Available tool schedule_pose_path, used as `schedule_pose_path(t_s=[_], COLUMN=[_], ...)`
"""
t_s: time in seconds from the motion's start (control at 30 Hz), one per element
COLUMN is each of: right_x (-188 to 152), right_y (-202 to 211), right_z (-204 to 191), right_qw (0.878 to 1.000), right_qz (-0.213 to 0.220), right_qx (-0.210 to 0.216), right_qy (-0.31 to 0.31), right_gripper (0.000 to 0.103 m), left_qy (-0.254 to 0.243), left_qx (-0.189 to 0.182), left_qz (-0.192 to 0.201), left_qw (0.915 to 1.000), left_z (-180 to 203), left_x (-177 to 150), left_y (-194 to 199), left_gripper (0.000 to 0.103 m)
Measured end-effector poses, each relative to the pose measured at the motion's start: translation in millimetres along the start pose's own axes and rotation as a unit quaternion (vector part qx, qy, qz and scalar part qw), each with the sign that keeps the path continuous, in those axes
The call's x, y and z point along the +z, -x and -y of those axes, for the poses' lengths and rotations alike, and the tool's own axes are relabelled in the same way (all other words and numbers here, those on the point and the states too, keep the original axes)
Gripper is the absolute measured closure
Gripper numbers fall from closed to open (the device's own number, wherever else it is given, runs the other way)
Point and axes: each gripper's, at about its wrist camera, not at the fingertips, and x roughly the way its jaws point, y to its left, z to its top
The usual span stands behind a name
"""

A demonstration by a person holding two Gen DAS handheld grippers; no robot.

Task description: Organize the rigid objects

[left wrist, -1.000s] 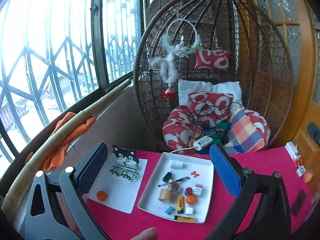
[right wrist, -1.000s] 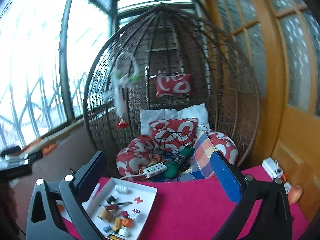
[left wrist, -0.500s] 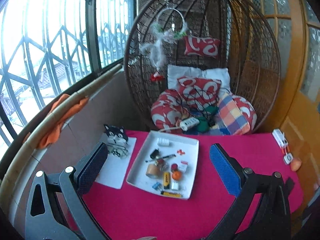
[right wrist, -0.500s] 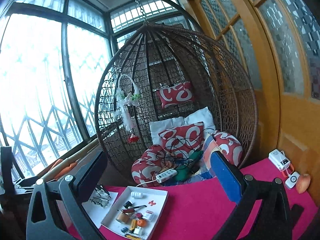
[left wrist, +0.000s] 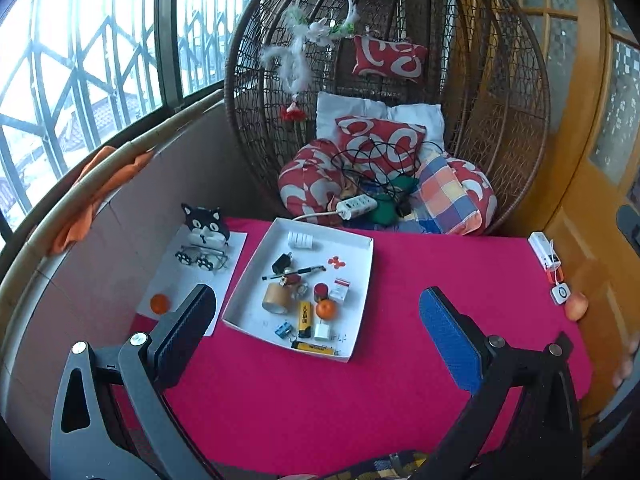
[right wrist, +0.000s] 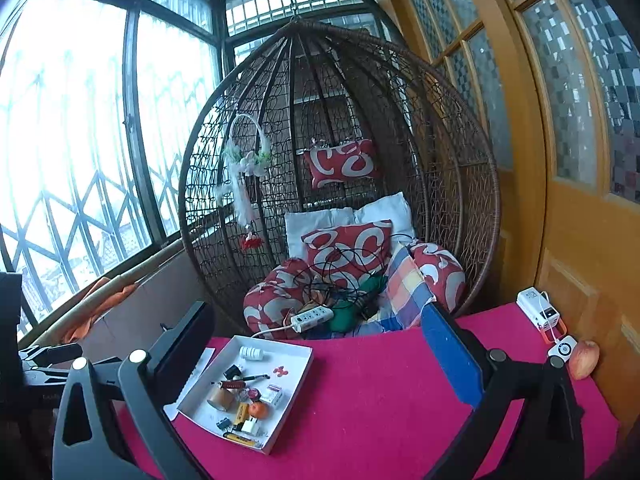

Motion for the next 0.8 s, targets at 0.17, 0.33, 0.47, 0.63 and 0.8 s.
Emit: schedule_pose_path(t_s=[0.17,0.33,0.47,0.63,0.8], right_x=[-3,-2,-3,-5,-5], right_y=[1,-3,-8,-13,-15], right_z=[-4,-5,-7,-10,-8], right_qw=[1.0,1.0,1.0,0.999,0.999], right_qz=[-0.001,-0.001,-0.009,-0.016,-0.022], right_qx=[0.01,0.018,0.024,0.027,0.026], right_qy=[0.007,0.012,0.013,0.016,0.013], right_gripper=[0.0,0.0,0.0,0.0,0.0], left_qy=[0.0,0.004,0.004,0.002,0.003], left_qx=[0.002,0.005,0.006,0.005,0.003], left_qz=[0.001,0.005,-0.001,-0.007,-0.012], left_qw=[1.0,1.0,1.0,1.0,0.9999], left_z=[1,-3,-5,-5,-6], left_x=[-2,-3,-2,-2,-2], left_y=[1,2,0,-3,-6], left_gripper=[0.0,0.0,0.0,0.0,0.0])
